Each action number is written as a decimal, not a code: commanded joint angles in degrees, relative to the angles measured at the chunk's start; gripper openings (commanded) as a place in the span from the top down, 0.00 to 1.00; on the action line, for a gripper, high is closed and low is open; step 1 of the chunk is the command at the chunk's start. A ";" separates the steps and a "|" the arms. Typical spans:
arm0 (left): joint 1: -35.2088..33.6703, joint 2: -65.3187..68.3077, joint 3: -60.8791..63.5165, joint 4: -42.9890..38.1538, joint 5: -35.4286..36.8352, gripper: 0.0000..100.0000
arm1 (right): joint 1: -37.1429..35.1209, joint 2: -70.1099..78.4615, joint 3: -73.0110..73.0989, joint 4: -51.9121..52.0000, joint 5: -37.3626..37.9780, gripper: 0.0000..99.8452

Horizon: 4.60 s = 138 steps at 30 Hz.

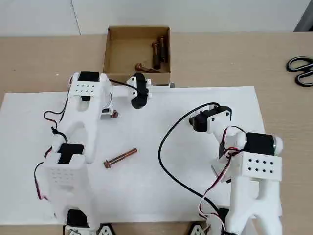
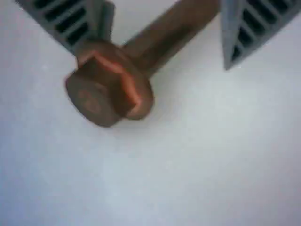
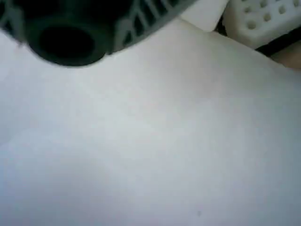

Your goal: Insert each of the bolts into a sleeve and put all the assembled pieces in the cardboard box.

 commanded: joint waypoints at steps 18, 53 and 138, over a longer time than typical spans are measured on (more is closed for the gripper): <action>2.81 -0.53 -5.76 8.35 -11.43 0.99 | 0.40 -0.75 -0.26 -0.66 -0.79 1.00; 8.70 -44.40 -4.09 27.43 45.63 0.99 | 0.57 -33.63 -1.67 -0.22 -1.93 1.00; 26.37 -133.63 88.48 -25.93 114.99 0.99 | -50.86 -62.73 47.38 -50.95 -30.15 1.00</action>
